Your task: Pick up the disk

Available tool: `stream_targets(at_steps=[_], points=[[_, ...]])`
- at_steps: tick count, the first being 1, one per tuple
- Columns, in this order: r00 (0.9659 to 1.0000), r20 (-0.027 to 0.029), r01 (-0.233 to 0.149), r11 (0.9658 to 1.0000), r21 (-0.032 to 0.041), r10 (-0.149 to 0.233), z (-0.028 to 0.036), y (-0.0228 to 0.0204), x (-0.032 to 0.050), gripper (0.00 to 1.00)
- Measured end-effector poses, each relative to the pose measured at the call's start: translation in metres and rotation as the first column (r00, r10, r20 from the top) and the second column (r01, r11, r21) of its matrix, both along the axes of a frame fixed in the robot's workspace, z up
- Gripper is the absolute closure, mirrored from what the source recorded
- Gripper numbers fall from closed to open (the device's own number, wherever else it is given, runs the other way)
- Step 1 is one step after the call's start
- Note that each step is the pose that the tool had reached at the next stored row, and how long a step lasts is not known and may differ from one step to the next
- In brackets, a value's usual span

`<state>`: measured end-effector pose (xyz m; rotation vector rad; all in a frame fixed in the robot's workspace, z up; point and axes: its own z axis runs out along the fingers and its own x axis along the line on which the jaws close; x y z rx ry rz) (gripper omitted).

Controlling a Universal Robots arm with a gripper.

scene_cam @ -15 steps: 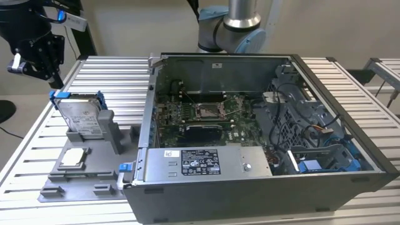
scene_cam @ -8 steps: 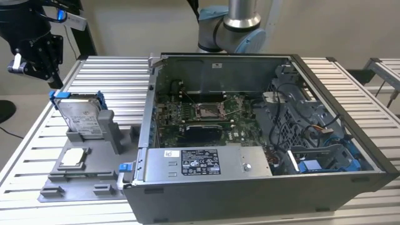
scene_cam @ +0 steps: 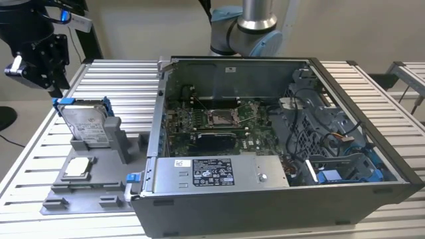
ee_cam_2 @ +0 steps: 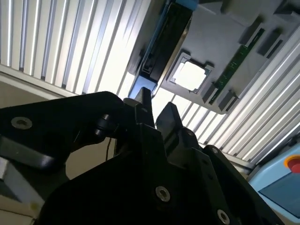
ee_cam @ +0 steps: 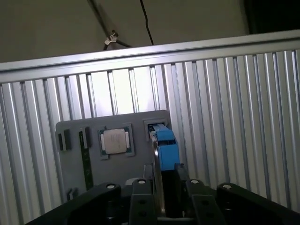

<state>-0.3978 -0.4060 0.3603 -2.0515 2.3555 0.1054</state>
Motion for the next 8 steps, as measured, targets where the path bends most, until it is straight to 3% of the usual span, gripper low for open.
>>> stream_targets(at_steps=[2, 5, 6, 8], points=[[0.9999, 0.0131, -0.004, 1.0000, -0.0001, 0.004, -0.0004, 0.0000, -0.0003, 1.00], [0.9991, 0.0403, -0.012, 0.9999, -0.0002, 0.012, -0.0021, 0.0000, -0.0023, 1.00], [0.9989, 0.0442, -0.012, 0.9999, -0.0002, 0.012, -0.0029, 0.0000, -0.0034, 1.00], [0.9989, 0.0452, -0.013, 0.9999, -0.0004, 0.013, -0.0048, 0.0000, -0.0052, 1.00]])
